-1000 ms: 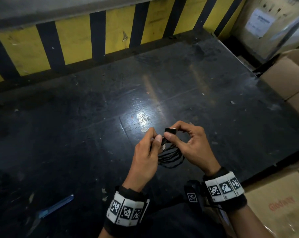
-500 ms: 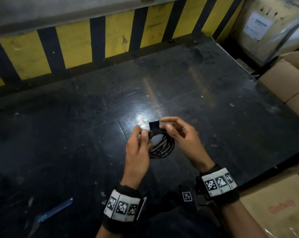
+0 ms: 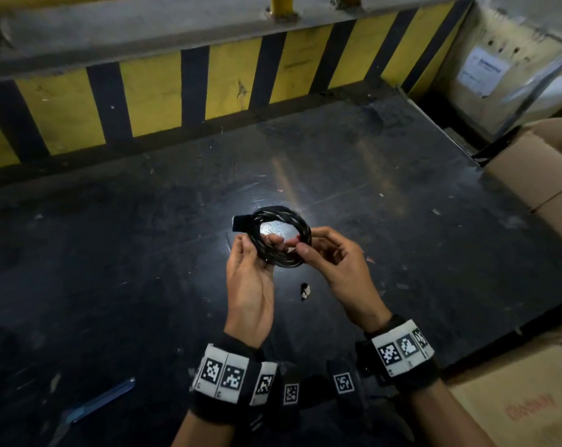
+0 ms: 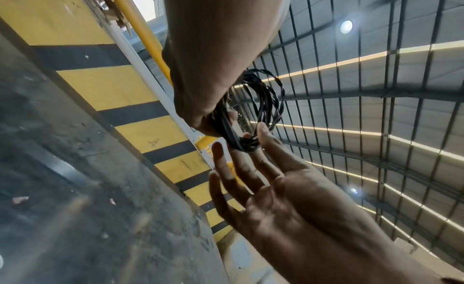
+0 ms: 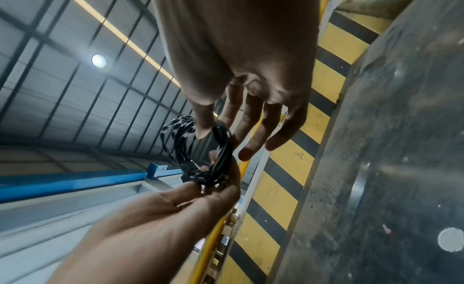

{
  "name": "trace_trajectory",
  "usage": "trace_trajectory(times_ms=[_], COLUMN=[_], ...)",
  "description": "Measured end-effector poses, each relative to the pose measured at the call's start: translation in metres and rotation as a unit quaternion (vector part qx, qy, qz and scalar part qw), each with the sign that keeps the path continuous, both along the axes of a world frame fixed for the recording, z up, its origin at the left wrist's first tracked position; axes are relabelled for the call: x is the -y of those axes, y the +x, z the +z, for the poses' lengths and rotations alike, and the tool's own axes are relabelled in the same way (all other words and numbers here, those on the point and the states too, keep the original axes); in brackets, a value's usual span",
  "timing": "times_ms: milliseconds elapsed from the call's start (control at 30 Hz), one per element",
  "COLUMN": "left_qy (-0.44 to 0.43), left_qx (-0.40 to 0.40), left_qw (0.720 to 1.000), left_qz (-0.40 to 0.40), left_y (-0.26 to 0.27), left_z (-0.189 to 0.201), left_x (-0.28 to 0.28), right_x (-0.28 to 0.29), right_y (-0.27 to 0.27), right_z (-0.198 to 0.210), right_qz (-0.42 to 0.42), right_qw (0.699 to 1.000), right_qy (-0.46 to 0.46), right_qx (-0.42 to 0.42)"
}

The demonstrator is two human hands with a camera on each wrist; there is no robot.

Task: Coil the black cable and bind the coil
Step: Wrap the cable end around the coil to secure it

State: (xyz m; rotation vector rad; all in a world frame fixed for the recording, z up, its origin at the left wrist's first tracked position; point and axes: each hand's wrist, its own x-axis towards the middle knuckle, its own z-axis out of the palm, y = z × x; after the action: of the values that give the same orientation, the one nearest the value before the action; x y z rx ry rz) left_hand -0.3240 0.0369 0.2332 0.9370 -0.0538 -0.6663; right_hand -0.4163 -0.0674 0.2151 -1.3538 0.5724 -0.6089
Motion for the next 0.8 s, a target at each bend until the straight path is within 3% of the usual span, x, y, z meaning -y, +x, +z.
trace_trajectory(times_ms=[133,233,300,400,467,667,800], left_qy=[0.005,0.004,0.046,0.124,0.148,0.181,0.182], left_qx=[-0.015,0.005,0.106,0.292,0.345,0.364,0.314], left_qw=[0.999,0.998,0.988,0.935,0.909,0.881,0.909], left_qz=[-0.036,-0.062,-0.099,-0.157,-0.179,-0.243,-0.206], left_y=[0.008,0.020,0.025,0.029,0.031,0.035,0.036], left_z=[-0.005,-0.007,-0.003,0.004,0.005,-0.004,-0.020], left_x=[-0.010,-0.021,-0.025,-0.025,-0.025,-0.027,-0.032], right_x=[0.010,0.022,0.028,0.034,0.035,0.035,0.029], right_y=[0.004,-0.001,-0.005,-0.005,-0.004,0.000,0.006], right_z=[0.014,0.025,0.030,0.031,0.028,0.020,0.007], right_qz=[-0.049,-0.017,0.021,0.060,0.051,0.094,0.109], right_qw=[0.997,0.999,0.998,0.993,0.989,0.974,0.972], right_qy=[0.018,-0.012,-0.050,-0.100,-0.130,-0.182,-0.175], right_qx=[0.053,0.050,0.021,-0.027,-0.044,-0.098,-0.109])
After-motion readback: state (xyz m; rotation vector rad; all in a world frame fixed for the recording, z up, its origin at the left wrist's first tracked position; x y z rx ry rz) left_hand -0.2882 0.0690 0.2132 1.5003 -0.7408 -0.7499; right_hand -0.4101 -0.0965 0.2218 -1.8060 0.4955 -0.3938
